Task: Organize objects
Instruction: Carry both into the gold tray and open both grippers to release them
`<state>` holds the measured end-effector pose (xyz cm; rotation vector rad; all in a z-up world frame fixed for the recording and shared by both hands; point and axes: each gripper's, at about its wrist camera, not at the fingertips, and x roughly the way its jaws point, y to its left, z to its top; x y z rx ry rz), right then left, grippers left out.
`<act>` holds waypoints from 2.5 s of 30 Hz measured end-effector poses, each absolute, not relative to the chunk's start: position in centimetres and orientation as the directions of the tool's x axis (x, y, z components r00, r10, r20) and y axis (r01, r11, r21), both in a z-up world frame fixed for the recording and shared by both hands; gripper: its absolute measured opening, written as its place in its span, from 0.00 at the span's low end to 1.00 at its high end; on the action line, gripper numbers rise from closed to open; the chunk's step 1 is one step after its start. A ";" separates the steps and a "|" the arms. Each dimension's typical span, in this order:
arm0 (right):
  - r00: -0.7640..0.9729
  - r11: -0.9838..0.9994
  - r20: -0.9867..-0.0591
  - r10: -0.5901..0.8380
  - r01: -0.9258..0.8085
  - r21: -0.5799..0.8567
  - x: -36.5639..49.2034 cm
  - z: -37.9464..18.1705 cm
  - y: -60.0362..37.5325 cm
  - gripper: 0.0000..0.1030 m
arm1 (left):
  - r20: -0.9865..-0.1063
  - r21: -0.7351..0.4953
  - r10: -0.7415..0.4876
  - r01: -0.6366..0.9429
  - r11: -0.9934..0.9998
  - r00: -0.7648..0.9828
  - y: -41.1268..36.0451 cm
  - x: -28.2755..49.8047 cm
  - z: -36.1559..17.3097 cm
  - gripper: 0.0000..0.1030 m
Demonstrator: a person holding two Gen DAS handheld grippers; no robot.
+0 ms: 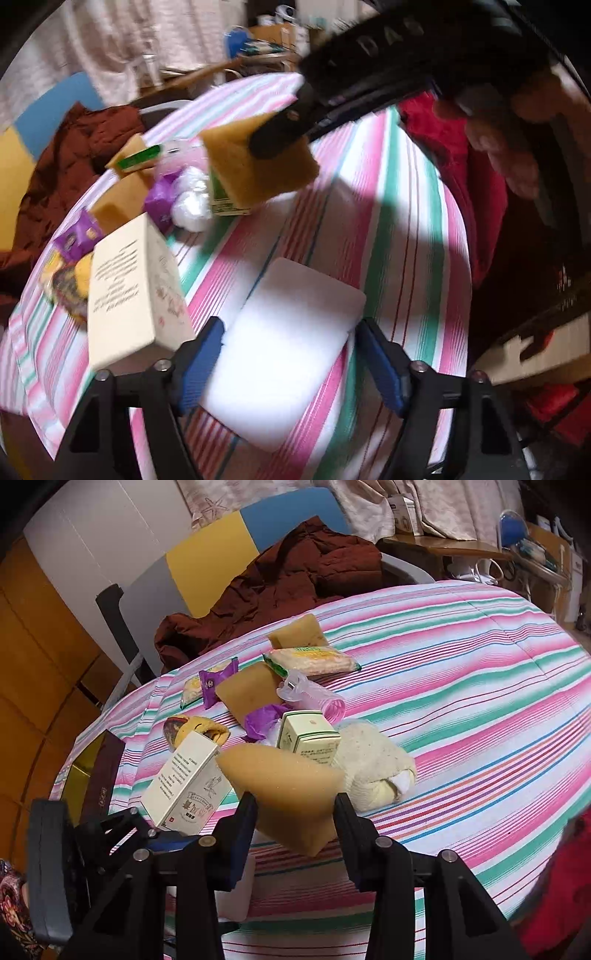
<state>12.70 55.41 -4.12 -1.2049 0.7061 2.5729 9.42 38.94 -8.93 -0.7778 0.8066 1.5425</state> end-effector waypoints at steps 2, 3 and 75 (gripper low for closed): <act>-0.643 -0.859 -0.766 -0.012 -0.386 0.337 12.7 -4.2 55.5 0.42 | -0.816 0.042 0.565 -0.987 -0.153 -0.122 37.8 9.2 -8.9 0.66; -0.644 -0.857 -0.765 -0.012 -0.388 0.340 12.7 -4.2 55.6 0.42 | -0.805 0.038 0.578 -0.983 -0.179 -0.136 37.5 9.2 -8.7 0.65; -0.560 -0.884 -0.684 -0.468 0.295 0.363 -2.6 -5.7 12.9 0.80 | -0.603 -0.257 0.129 0.038 -0.966 -0.788 -6.6 -1.7 0.1 0.51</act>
